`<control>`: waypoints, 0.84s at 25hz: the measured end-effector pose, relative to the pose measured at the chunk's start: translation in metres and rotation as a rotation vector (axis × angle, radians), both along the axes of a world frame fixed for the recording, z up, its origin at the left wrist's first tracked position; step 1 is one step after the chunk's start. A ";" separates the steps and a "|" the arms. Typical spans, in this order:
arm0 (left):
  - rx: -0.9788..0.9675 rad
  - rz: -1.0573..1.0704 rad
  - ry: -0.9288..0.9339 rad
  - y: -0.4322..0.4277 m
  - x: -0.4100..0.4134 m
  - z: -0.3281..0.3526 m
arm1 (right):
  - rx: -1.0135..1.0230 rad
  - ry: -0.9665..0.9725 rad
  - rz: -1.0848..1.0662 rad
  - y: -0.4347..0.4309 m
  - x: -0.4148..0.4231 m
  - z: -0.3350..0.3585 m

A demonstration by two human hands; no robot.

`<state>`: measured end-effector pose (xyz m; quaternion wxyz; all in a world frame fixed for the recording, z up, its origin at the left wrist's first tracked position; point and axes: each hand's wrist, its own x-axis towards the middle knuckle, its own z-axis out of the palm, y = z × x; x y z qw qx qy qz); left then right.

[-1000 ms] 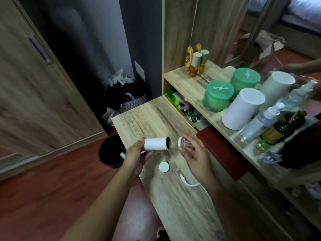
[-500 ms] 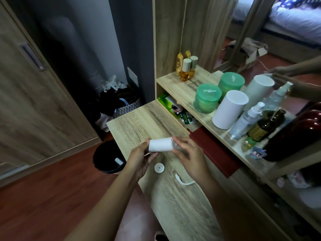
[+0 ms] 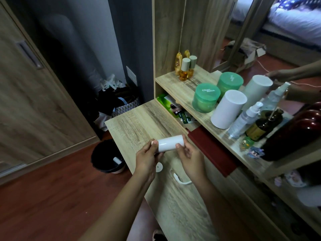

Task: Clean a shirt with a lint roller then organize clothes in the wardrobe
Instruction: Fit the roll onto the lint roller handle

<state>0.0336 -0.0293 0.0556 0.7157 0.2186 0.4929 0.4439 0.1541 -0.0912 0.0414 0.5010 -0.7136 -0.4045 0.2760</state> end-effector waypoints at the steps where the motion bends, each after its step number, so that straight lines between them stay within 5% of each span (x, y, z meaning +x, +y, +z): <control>1: 0.010 0.003 0.002 -0.001 0.001 0.000 | -0.007 0.049 -0.027 0.001 0.001 0.000; 9: 0.086 -0.077 0.119 0.001 0.005 -0.003 | -0.040 0.115 -0.118 0.003 0.010 0.000; 15: 0.352 -0.378 0.424 -0.001 0.004 -0.018 | 0.103 0.755 -0.344 0.013 0.011 -0.003; 18: 0.542 -0.422 0.783 0.003 -0.007 -0.040 | 0.062 0.874 -0.437 0.013 0.014 -0.013; 21: 0.925 -0.707 1.145 0.001 -0.022 -0.073 | 0.036 0.822 -0.442 0.014 0.018 -0.018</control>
